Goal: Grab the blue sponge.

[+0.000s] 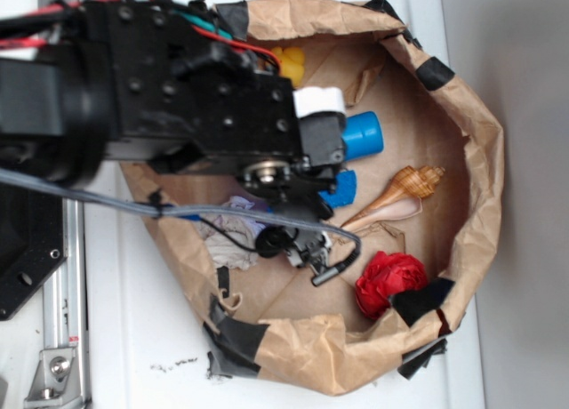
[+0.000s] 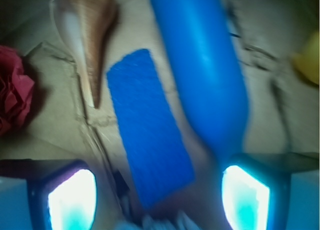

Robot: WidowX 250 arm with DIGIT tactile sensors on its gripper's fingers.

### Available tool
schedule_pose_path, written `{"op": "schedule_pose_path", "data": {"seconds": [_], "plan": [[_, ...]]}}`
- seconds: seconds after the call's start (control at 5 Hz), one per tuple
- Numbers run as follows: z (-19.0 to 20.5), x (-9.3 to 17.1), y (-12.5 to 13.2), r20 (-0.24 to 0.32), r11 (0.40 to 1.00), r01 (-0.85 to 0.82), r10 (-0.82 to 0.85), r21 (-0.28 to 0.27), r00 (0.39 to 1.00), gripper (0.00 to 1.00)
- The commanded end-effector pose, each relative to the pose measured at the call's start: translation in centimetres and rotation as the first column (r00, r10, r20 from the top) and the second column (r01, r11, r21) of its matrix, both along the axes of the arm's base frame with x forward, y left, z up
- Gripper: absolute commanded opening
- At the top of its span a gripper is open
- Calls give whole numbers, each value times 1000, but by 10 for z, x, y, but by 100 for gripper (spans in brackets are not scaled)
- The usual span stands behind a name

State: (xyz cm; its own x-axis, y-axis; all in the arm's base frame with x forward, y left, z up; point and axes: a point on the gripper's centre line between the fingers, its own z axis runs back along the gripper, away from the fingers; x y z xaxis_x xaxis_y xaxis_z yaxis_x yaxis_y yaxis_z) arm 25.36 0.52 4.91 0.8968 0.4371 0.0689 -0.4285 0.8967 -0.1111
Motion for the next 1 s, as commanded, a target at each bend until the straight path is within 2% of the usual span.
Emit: {"op": "schedule_pose_path", "data": {"seconds": [0.0,0.4,0.6,0.8], "plan": [[-11,17,-22,-9,997,36,-36,-73,999,100],[-13,16,-49,-29,991,122,-124,-59,992,100],[-9,13,-60,-22,985,167,-168,-53,985,100],[-8,12,-58,7,971,236,-236,-44,972,100]]}}
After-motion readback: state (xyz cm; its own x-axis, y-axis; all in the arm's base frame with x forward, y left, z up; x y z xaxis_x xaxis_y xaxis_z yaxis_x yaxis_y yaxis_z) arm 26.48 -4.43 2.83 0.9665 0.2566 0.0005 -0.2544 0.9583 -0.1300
